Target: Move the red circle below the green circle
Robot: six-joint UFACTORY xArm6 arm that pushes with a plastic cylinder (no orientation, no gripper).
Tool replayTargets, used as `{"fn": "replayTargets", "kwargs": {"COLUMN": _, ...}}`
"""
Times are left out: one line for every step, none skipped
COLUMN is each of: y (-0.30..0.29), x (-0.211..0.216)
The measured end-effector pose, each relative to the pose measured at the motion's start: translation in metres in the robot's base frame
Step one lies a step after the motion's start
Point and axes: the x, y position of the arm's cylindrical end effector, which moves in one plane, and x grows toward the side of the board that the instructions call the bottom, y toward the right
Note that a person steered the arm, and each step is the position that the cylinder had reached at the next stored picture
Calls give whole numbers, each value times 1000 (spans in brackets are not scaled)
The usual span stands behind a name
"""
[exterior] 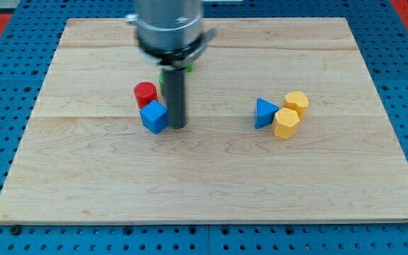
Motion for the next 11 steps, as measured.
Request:
{"fn": "replayTargets", "kwargs": {"y": -50, "x": 33}}
{"fn": "replayTargets", "kwargs": {"y": -124, "x": 4}}
{"fn": "replayTargets", "kwargs": {"y": -112, "x": -38}}
{"fn": "replayTargets", "kwargs": {"y": -51, "x": -35}}
{"fn": "replayTargets", "kwargs": {"y": -38, "x": -5}}
{"fn": "replayTargets", "kwargs": {"y": -27, "x": 8}}
{"fn": "replayTargets", "kwargs": {"y": -100, "x": -4}}
{"fn": "replayTargets", "kwargs": {"y": -90, "x": -26}}
{"fn": "replayTargets", "kwargs": {"y": -77, "x": -47}}
{"fn": "replayTargets", "kwargs": {"y": -78, "x": -74}}
{"fn": "replayTargets", "kwargs": {"y": -39, "x": -83}}
